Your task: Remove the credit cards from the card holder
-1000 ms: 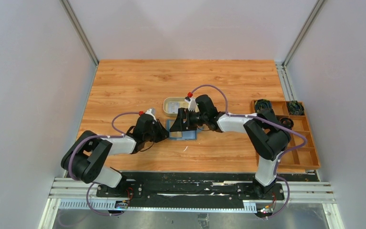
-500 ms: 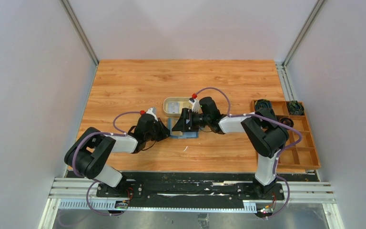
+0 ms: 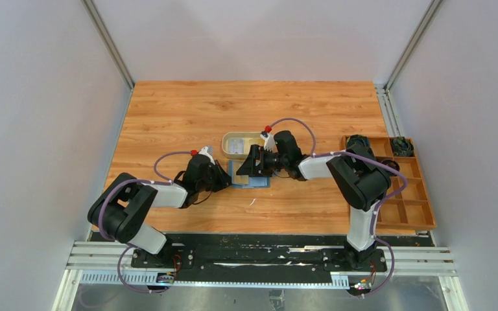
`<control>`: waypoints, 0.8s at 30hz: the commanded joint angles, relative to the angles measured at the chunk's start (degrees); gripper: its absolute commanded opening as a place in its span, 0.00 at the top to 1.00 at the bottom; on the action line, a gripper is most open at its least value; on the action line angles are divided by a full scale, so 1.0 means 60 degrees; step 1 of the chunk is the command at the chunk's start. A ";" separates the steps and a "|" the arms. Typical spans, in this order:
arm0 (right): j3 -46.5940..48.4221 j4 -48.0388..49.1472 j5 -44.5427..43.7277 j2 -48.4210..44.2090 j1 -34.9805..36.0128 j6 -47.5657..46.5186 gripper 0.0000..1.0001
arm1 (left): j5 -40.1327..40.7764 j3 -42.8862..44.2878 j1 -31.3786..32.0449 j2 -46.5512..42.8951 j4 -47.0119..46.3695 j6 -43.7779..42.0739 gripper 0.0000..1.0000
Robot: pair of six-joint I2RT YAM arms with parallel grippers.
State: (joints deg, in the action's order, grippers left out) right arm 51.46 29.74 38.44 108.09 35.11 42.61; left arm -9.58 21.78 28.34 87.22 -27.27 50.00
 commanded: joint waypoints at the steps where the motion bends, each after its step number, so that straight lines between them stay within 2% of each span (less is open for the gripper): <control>1: -0.0037 0.0208 0.0070 0.0405 -0.0023 0.0297 0.14 | 0.1306 -0.0709 0.0146 0.0945 0.3178 -0.0669 1.00; 12: 0.0260 -0.2123 -0.0376 0.0807 -0.0019 0.1640 0.14 | 0.1333 -0.0728 0.0184 0.0947 0.3168 -0.0644 1.00; 24: 0.0009 -0.3016 -0.1174 0.1030 0.0028 0.2628 0.14 | 0.1372 -0.0785 0.0184 0.0961 0.3153 -0.0643 1.00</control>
State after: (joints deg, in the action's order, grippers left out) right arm 54.15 24.49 36.36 110.10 35.00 57.23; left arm -9.02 21.74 28.64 87.22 -27.38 50.02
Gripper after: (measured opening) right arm 0.859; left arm 0.027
